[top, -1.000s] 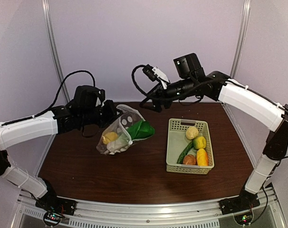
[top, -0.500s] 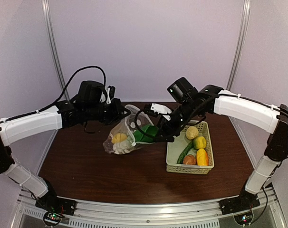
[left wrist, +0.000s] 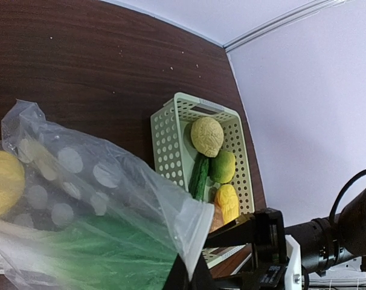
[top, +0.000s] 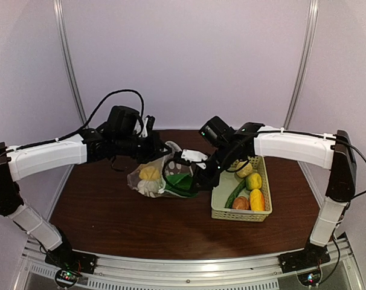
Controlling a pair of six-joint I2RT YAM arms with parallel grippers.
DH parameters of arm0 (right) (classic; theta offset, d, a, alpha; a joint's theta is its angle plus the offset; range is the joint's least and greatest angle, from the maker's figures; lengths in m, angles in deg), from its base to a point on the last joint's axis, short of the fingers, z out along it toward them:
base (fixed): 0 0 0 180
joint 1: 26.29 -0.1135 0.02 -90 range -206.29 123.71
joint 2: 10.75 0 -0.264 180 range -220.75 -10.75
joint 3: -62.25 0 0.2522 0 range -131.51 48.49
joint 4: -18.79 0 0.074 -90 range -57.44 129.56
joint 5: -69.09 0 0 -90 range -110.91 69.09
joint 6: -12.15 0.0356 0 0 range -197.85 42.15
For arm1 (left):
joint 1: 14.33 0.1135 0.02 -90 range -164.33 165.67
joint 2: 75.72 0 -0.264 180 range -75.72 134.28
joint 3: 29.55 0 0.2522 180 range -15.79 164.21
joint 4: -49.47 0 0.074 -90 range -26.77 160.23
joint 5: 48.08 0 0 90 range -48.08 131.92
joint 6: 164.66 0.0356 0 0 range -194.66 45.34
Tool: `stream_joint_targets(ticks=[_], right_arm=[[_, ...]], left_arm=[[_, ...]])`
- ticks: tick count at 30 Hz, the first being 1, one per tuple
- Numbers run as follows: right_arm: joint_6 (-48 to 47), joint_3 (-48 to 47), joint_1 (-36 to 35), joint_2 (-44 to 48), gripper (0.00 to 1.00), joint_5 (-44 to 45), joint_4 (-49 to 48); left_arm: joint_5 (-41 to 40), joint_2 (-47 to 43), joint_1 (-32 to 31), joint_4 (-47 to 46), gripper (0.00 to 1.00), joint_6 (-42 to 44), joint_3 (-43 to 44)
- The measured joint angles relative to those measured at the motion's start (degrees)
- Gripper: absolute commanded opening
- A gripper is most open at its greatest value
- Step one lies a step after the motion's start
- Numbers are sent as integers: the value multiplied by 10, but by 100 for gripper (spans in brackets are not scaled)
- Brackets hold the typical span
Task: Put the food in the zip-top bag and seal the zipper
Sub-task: Adjust the fake vegetable in the bin.
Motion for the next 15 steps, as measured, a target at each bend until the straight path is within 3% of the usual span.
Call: stream_joint_targets(ticks=[5, 10, 15], right_arm=[[10, 9, -8, -2, 30, -5, -46], [26, 23, -7, -2, 3, 9, -94], [40, 26, -7, 7, 0, 43, -145]], left_arm=[[8, 0, 0, 0, 0, 0, 0], [21, 0, 0, 14, 0, 1, 5], [24, -4, 0, 31, 0, 10, 9]])
